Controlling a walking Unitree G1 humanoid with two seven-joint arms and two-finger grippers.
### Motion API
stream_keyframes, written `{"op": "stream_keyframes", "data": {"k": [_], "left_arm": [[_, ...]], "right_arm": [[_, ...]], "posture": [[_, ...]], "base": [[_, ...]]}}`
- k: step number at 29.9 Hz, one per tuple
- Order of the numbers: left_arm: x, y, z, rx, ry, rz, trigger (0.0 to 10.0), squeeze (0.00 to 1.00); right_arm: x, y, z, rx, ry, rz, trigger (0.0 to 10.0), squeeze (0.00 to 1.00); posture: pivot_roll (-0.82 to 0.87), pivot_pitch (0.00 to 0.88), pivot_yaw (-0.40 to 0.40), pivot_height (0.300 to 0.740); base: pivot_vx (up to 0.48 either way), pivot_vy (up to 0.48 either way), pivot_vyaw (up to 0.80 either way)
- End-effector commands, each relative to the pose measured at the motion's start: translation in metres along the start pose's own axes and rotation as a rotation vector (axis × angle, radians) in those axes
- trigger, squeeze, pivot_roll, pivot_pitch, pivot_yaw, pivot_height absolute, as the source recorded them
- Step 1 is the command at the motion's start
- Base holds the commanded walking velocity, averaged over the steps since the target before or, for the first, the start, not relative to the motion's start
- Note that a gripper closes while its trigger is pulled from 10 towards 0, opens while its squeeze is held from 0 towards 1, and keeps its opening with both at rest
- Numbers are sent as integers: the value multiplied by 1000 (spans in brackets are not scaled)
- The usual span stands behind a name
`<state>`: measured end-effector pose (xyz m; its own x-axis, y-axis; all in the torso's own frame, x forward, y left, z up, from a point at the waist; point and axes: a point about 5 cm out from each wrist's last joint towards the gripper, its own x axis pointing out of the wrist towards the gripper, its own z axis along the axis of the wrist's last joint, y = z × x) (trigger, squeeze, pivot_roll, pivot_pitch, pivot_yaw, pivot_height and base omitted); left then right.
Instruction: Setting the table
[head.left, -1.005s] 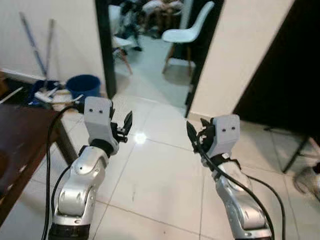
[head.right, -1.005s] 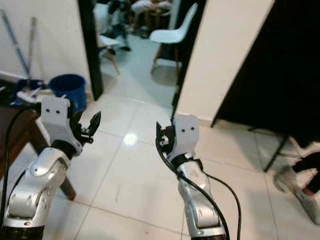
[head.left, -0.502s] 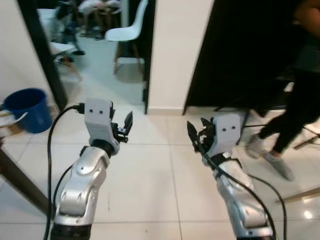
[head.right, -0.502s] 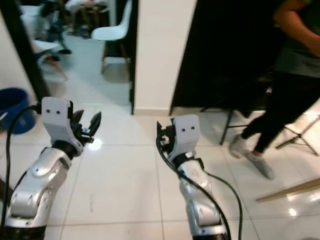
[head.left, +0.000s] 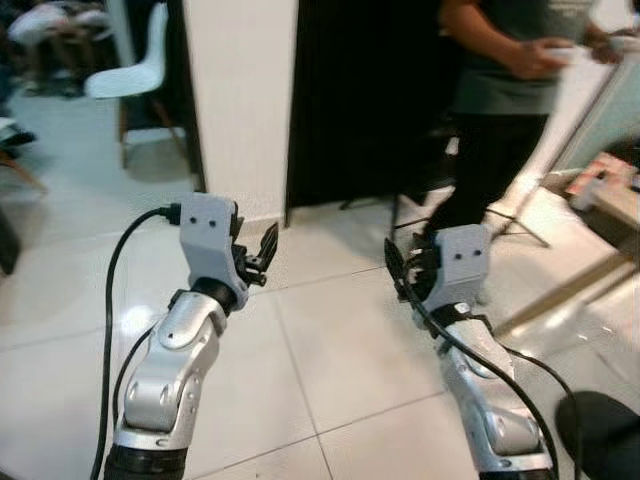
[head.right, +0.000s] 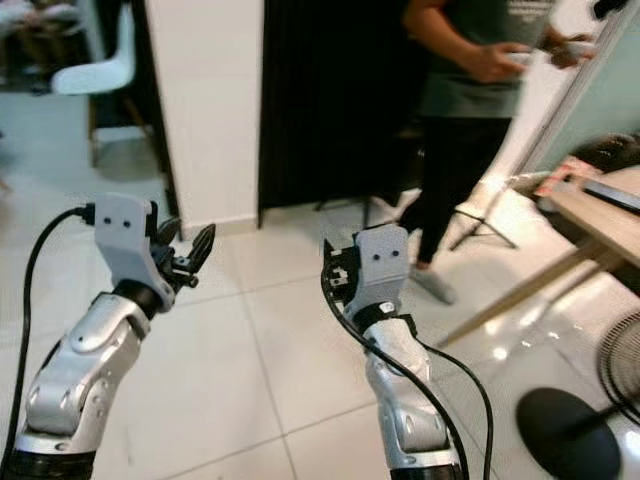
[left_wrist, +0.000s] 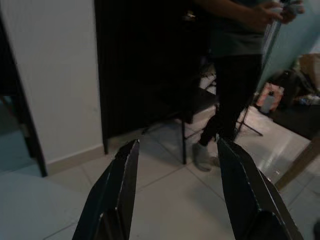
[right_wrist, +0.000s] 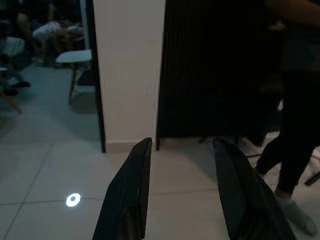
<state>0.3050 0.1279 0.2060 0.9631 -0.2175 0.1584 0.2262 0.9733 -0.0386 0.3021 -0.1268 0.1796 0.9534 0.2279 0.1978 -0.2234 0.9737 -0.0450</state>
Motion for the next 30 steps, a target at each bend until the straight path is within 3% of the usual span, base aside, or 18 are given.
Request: {"op": "stream_keyframes", "data": {"k": [1, 21, 24, 27, 29, 30], "left_arm": [[-1, 0, -2, -4, 11, 5, 10000, 0], [-2, 2, -7, -6, 26, 7, 10000, 0], [-6, 9, -18, 26, 61, 15, 10000, 0], [-18, 24, -46, 51, 154, 26, 10000, 0], [-31, 32, -71, 50, 236, 41, 10000, 0], [-44, 36, -96, 14, 320, 48, 10000, 0]], "right_arm": [[-1, 0, -2, 6, 11, -1, 10000, 0], [-3, -1, -6, 6, 22, -10, 10000, 0], [-9, -7, -16, -2, 56, -33, 10000, 0], [-25, -17, -44, -8, 149, -61, 10000, 0], [-38, -22, -67, -8, 235, -66, 10000, 0], [-52, -24, -90, -15, 320, -57, 10000, 0]], "posture": [[-79, 7, 21, 740], [-80, 10, 27, 740], [-82, 9, 29, 740], [-80, 11, 30, 740], [-78, 10, 32, 740], [-79, 10, 34, 740]], "base": [[0, 0, -800], [0, 0, -800], [0, 0, -800], [0, 0, -800], [0, 0, -800], [0, 0, -800]]}}
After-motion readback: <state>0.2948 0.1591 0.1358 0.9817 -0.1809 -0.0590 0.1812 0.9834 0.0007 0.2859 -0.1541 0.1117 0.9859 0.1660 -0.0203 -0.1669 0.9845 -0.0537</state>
